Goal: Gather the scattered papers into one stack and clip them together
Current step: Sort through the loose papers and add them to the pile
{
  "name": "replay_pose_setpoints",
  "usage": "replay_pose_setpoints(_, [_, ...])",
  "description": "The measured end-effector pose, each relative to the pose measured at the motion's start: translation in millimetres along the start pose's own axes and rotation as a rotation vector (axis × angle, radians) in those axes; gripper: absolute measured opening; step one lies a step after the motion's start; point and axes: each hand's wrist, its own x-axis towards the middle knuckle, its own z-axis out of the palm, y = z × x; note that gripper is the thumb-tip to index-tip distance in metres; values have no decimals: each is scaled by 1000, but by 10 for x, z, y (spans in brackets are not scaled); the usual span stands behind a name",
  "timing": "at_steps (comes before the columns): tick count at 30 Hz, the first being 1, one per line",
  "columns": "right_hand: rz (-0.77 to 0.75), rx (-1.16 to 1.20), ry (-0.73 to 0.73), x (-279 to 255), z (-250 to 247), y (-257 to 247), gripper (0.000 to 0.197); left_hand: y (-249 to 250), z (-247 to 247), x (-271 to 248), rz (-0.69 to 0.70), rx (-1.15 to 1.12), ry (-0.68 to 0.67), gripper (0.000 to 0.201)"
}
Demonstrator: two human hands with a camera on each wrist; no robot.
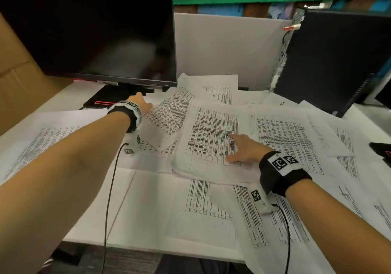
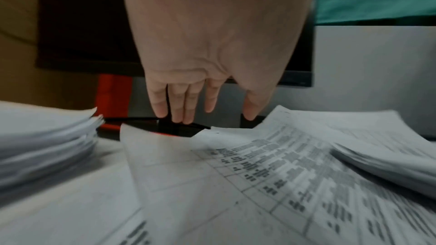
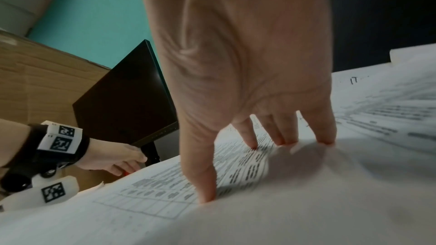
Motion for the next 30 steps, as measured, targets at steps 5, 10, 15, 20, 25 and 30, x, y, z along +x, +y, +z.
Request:
replay_pose_setpoints(5, [47,-123,-11,38,-101,-19,106,-49,43,18,-71,76,-40,45])
replay_pose_setpoints(10, [58,-225,-22,93,-130,-86,106,-124,7,79,7,255,-136,32])
replay_pose_setpoints(15, [60,-217,-13,110,-101,-66,106,-17,-165,-278,124,124,-50,37])
replay_pose_setpoints(20, [16,-155,-7,82,-75,-31,109,-23,-491,-1035,357,179,248,8])
replay_pose_setpoints(25, [-7,-112,-53,-71,-154,3,108,-22,-1121,-1714,577,138,637,28])
replay_pose_setpoints(30, [-250,535,202,-388,-522,-251,89,251,-1593,-1871,786,-443,766,14])
